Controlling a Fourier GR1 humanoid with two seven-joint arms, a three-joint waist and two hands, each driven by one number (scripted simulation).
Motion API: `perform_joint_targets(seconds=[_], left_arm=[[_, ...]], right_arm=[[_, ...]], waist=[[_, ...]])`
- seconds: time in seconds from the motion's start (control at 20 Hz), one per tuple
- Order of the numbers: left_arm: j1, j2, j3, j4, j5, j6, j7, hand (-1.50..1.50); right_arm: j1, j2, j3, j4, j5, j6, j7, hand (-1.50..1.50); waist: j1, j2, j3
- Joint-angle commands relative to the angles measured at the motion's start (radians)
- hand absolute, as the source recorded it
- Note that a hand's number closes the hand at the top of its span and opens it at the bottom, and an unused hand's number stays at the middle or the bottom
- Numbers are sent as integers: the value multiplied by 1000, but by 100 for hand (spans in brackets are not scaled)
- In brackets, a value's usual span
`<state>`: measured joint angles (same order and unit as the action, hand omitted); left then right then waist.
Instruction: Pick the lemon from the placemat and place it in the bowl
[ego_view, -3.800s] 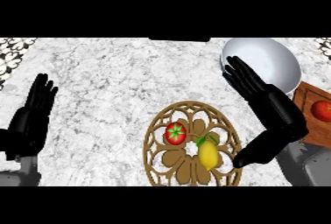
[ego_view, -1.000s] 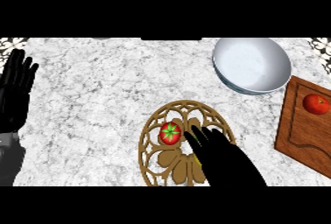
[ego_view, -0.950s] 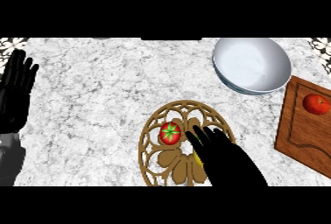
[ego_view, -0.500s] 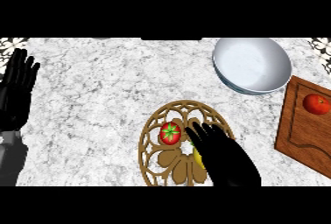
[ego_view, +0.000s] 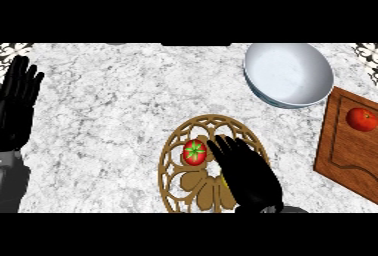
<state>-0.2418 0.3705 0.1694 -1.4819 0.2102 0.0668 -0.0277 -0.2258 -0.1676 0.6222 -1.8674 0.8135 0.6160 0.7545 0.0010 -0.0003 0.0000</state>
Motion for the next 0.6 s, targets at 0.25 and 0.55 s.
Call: perform_joint_targets(seconds=[0.25,0.55], left_arm=[[-37,-33,19,37,-27,-18,1,0],[-28,-45,24,73,-50,-34,-44,0]], right_arm=[[30,13,-27,111,103,-57,-126,-150],[9,11,-107,188,114,-46,-157,-150]], waist=[[-1,0,0],[-3,1,0]])
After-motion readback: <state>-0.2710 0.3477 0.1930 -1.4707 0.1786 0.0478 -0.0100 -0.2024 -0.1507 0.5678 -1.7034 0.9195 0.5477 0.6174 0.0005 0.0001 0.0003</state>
